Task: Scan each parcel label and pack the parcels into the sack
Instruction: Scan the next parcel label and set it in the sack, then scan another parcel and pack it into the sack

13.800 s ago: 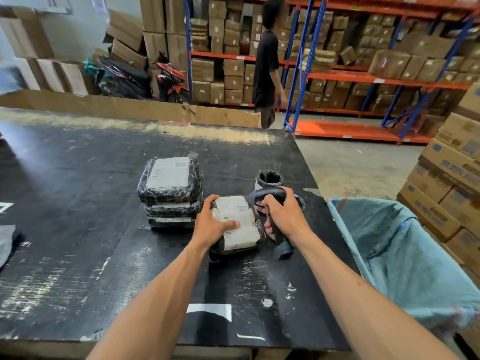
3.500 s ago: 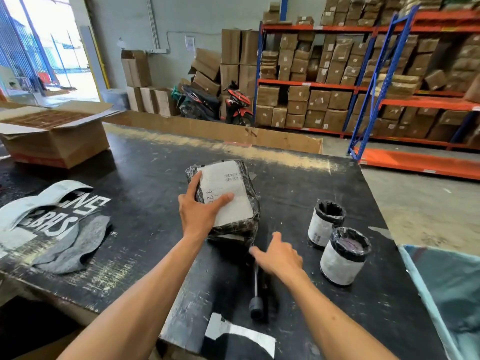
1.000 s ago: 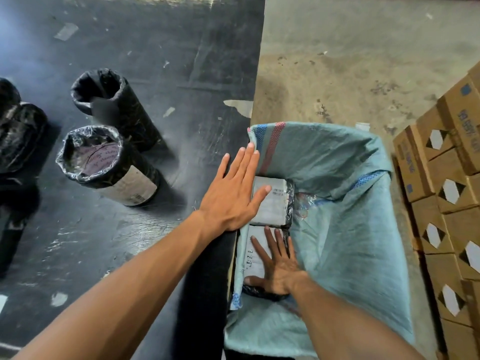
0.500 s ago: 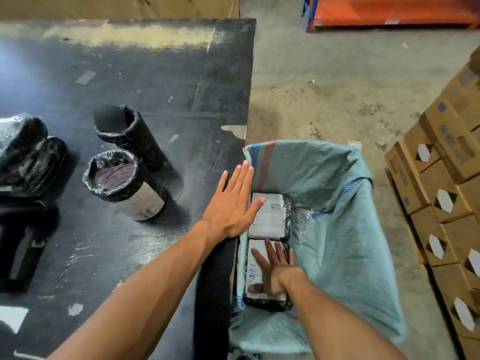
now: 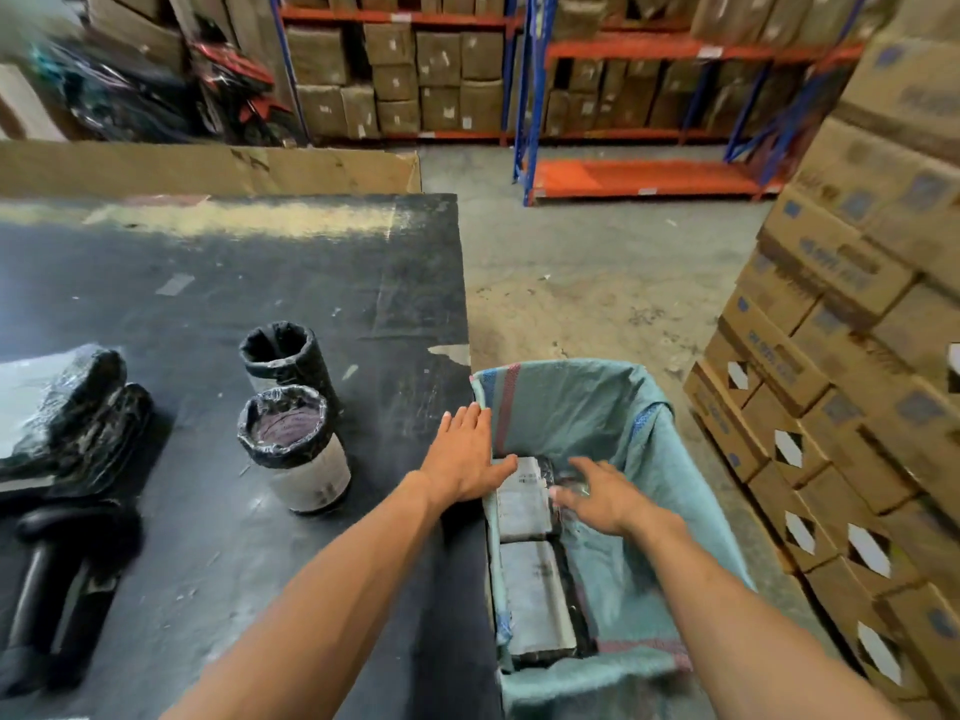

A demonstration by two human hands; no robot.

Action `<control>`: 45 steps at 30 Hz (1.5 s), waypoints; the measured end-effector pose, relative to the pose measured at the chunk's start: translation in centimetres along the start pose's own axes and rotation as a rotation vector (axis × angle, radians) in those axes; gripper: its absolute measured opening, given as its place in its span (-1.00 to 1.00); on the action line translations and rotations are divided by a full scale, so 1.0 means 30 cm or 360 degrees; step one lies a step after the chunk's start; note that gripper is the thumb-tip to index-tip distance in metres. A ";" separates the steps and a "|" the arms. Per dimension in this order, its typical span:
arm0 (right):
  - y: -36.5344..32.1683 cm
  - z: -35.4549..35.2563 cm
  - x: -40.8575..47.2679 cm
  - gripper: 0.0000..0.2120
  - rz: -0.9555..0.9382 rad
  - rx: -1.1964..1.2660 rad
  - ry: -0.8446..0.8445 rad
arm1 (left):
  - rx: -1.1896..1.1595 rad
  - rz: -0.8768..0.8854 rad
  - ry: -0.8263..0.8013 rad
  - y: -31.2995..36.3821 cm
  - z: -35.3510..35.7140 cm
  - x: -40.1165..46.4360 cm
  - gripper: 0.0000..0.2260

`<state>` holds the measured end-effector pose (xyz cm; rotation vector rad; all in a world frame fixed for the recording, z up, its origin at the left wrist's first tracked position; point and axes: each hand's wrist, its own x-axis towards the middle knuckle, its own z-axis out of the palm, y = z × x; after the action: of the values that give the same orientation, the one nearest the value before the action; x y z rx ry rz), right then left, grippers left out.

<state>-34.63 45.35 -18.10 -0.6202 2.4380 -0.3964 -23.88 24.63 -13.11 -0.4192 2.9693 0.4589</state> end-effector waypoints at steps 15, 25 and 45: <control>-0.944 -0.269 -0.279 -0.27 -0.0421 0.0074 0.0941 | -0.0198 0.0031 0.0774 -0.554 -0.700 -0.223 -0.46; -1.546 0.071 -0.283 -0.26 -0.0751 -0.0183 0.0608 | -0.0031 -0.0624 0.0753 -1.259 -0.745 -0.563 -0.44; -1.678 0.613 -0.282 -0.39 -0.0157 0.0481 -0.0171 | -0.0973 -0.0874 0.0394 -1.593 -0.638 -0.659 0.35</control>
<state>-0.35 4.55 -7.99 -0.6125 2.1928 -0.7363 7.48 -20.09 -5.43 -1.3798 2.6746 1.3024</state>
